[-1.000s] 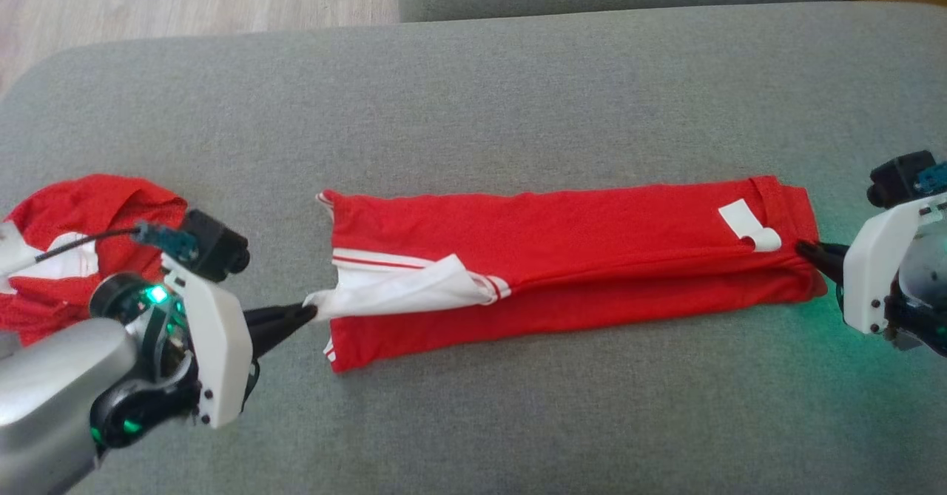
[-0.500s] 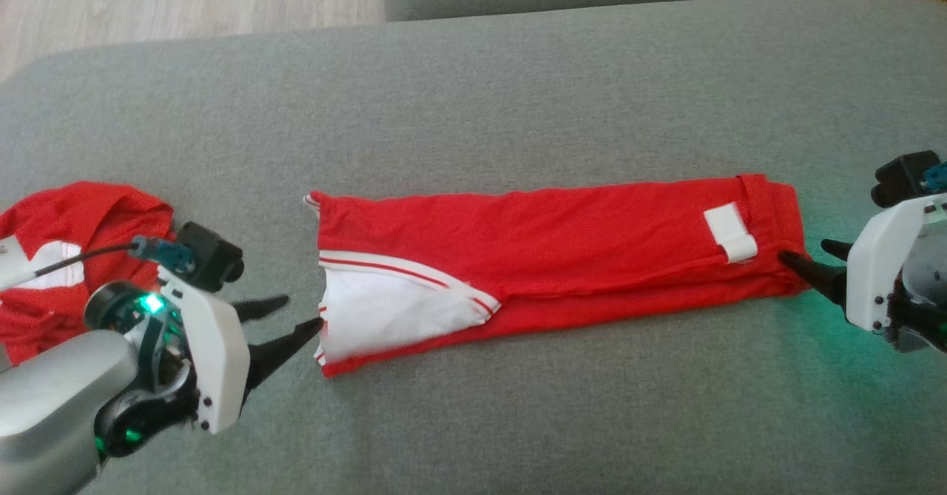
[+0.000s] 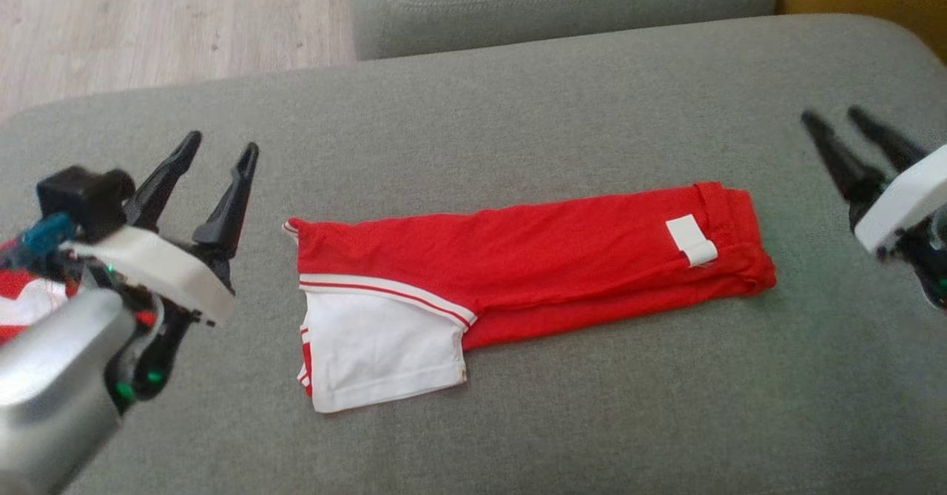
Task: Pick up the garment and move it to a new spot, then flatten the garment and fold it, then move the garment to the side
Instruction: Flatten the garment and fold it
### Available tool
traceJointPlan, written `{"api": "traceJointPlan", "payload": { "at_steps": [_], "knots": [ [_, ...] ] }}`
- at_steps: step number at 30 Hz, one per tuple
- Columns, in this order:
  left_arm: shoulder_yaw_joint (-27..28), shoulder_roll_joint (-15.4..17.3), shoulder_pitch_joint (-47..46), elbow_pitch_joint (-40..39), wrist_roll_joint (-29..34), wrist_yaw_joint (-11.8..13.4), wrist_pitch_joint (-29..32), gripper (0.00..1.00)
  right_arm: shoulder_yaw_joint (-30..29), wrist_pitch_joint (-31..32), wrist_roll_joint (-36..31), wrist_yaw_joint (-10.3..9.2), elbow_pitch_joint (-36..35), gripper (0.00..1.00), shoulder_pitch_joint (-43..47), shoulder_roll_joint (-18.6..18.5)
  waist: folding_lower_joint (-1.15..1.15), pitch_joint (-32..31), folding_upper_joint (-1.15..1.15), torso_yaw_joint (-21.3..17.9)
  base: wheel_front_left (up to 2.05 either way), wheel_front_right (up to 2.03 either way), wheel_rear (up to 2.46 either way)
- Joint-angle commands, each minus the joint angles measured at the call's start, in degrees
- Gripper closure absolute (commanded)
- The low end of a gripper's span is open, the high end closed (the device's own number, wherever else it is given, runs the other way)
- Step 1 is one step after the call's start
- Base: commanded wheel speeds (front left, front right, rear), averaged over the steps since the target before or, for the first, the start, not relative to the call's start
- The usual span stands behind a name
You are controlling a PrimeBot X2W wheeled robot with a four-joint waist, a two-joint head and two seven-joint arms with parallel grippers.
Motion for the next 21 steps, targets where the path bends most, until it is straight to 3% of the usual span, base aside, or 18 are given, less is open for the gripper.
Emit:
{"api": "traceJointPlan", "payload": {
  "at_steps": [1, 4, 7, 11, 13, 17, 21],
  "knots": [
    [4.0, 1.3, -0.2, -0.6, -0.2, 1.1, -1.4, 0.0, -1.5, -3.7, -1.0, 0.39, -0.6, 0.0, 1.3, -0.3, 0.0, -0.7, 0.0, -0.3, 0.0, 0.0, 0.0],
    [9.4, -1.4, 3.4, -1.8, 0.0, 3.8, -2.7, 0.0, -6.0, -7.3, -2.6, 0.39, -0.3, 0.0, 3.6, 2.1, 0.0, -1.4, 0.0, -0.2, 0.0, 0.0, 0.0],
    [19.2, -5.3, 8.6, -5.0, 4.9, 5.8, -2.8, 0.0, -16.3, -7.5, -9.4, 0.39, -1.3, 0.0, 6.5, 5.1, 0.0, -1.5, 0.0, -0.2, 0.0, 0.0, 0.0],
    [29.5, -11.2, 17.6, -8.4, 14.1, 6.1, -2.8, 0.0, -31.3, -7.5, -22.5, 0.39, -4.7, 0.0, 15.3, 11.5, 0.0, -1.7, 0.0, 0.1, 0.0, 0.0, 0.0],
    [31.9, -12.7, 19.6, -9.0, 16.5, 6.0, -2.8, 0.0, -34.7, -7.5, -25.1, 0.39, -5.5, 0.0, 17.7, 13.6, 0.0, -1.7, 0.0, 0.1, 0.0, 0.0, 0.0],
    [38.6, -18.1, 26.9, -10.1, 24.3, 4.0, -2.9, 0.0, -43.9, -7.6, -35.6, 0.39, -9.4, 0.0, 25.4, 20.9, 0.0, -1.3, 0.0, 0.5, 0.0, 0.0, 0.0],
    [43.4, -24.3, 31.7, -9.2, 28.3, -0.3, -2.9, 0.0, -49.5, -7.6, -43.7, 0.39, -11.6, 0.0, 30.7, 26.2, 0.0, -1.1, 0.0, 1.5, 0.0, 0.0, 0.0]
  ]
}}
